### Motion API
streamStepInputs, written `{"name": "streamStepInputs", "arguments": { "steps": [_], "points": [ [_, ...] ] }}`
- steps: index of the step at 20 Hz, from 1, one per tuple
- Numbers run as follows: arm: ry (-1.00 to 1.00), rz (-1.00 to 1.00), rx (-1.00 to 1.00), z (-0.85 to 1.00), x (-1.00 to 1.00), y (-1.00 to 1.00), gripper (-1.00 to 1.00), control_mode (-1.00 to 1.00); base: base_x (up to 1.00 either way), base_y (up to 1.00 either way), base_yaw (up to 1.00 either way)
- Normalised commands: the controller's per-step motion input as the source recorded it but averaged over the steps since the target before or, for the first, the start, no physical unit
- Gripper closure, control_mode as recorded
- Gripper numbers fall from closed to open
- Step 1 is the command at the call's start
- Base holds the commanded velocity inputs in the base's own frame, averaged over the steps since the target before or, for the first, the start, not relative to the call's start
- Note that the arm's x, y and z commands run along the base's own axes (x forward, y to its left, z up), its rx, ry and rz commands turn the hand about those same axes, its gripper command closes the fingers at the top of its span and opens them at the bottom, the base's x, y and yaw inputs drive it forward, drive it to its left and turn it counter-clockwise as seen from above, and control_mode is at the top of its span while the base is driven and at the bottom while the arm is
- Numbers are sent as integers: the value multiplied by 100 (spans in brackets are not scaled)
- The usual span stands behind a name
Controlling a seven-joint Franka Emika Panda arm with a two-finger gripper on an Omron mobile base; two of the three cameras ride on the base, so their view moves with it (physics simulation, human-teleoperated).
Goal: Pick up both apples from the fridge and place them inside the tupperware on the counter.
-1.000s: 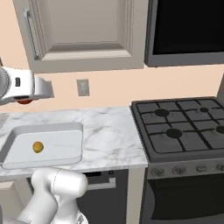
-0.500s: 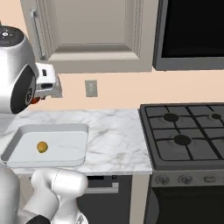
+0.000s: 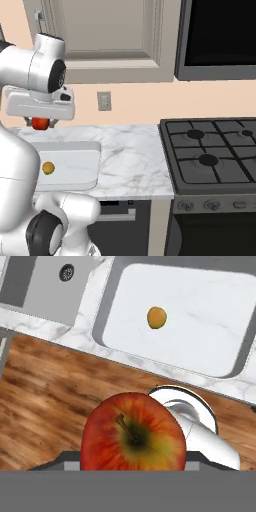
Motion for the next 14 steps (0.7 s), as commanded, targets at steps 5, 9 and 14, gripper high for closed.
{"name": "streamStepInputs", "arguments": {
  "steps": [5,9,14],
  "points": [
    [24,0,-11,-79,4,22,100,-100,0,0,0],
    [0,0,-4,-76,3,1,100,-100,0,0,0],
    [-14,-6,-6,-61,20,0,100,-100,0,0,0]
  ]
}}
